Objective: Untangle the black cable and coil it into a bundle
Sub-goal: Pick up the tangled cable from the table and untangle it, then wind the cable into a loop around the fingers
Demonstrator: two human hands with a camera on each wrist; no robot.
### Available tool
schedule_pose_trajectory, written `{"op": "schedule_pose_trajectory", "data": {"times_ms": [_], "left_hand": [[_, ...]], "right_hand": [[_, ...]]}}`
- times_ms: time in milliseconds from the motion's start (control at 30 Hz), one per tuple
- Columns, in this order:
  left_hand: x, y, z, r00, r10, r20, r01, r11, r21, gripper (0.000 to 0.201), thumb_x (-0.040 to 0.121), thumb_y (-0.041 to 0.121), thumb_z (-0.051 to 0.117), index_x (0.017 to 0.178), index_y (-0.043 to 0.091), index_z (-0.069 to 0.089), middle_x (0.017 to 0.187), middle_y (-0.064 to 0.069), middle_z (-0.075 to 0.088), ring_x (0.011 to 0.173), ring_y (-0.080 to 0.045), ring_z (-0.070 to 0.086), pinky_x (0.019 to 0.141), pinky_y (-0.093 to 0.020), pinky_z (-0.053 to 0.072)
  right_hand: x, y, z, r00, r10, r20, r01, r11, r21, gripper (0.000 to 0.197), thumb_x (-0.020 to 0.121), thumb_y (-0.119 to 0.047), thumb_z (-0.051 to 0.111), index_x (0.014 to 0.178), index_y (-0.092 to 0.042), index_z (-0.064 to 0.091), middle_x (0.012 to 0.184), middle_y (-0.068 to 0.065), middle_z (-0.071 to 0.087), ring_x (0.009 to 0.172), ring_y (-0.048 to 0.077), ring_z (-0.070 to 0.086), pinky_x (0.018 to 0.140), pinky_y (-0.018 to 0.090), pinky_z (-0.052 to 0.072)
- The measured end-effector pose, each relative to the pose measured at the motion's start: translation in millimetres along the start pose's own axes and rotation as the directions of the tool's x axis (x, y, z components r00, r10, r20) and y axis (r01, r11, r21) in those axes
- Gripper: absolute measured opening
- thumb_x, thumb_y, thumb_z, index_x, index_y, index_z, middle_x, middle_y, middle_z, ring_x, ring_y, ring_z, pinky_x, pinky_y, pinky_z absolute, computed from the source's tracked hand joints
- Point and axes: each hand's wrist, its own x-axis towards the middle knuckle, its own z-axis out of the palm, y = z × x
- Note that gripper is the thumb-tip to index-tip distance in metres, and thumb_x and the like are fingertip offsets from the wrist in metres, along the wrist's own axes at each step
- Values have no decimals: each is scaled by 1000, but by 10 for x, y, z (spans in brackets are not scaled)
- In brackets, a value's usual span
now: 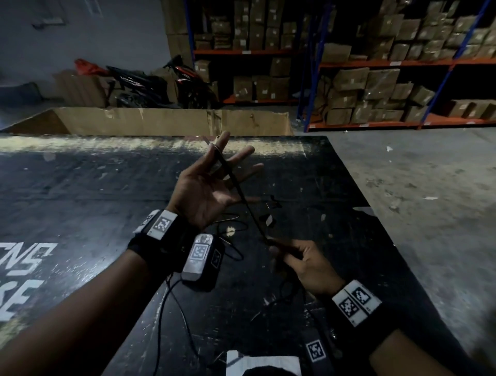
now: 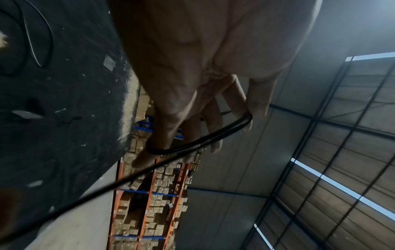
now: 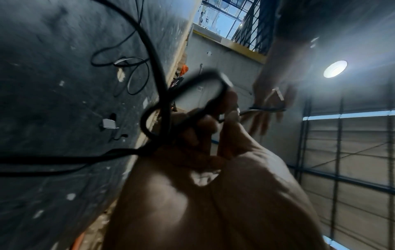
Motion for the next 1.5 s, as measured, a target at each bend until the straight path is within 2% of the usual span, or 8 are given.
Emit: {"op": "schedule_pose_trajectory", "data": {"times_ms": [267,400,567,833,1033,1133,1267,1500], "left_hand": [[-104,-9,130,986,2,169,0,1000,-17,37,102,40,42,132,33,62,160,-16,44,143,-46,44,99,-89,25],[-157,34,97,973,-10,233,20,999,-41,39,104,39,38,131,31,64,162,-16,41,146,-47,40,102,-89,19],[-293,-208,49,887,-256,384,268,963,23,36,102,33,47,134,25,62,155,-17,50,147,-50,30,110,-84,5],[-393,-713,-203,848,-528,43,492,816,304,48,99,35,52,145,25,56,152,-11,56,138,-36,54,110,-67,34],[-350,-768,-211,898,-382,-217,439,800,410,38,104,24,50,136,10,64,137,-10,68,124,-28,67,69,-25,61],[-298,-741,-287,923,-292,-252,381,795,473,39,104,23,51,134,2,64,137,-12,69,129,-30,63,68,-24,57],[-194,-665,-311,969,-124,-212,228,779,585,35,105,11,51,125,-15,63,128,-23,69,108,-21,72,71,-18,58],[-77,-414,-396,990,-25,-137,135,409,903,42,98,46,63,123,15,75,118,-9,74,107,-16,69,82,-32,56]], "right_hand": [[213,178,-51,978,194,75,-185,977,-110,44,99,-31,55,93,9,72,51,0,56,39,5,45,43,16,35],[335,193,-111,955,286,76,-249,915,-318,67,94,-56,51,58,-1,67,37,2,48,30,9,39,38,18,30],[529,-53,-303,995,74,-70,-98,871,-482,48,95,-39,62,67,-2,73,49,4,60,38,3,52,47,23,41],[797,-695,-388,992,-71,106,119,801,-587,18,82,-19,80,81,-2,78,81,20,77,71,21,70,64,34,54],[686,-842,-233,994,6,111,64,786,-615,17,83,-22,79,81,-5,81,73,10,78,66,13,66,62,29,48],[594,-894,-128,994,37,100,33,785,-618,18,92,-22,70,91,-5,77,56,-5,69,43,1,55,46,17,41],[482,-816,-31,983,128,129,-50,870,-490,18,102,-18,54,107,-2,61,64,19,70,38,20,53,42,23,42],[378,-641,-33,945,207,255,-88,907,-412,10,106,-20,42,107,-10,43,78,19,72,51,19,64,54,28,49]]}}
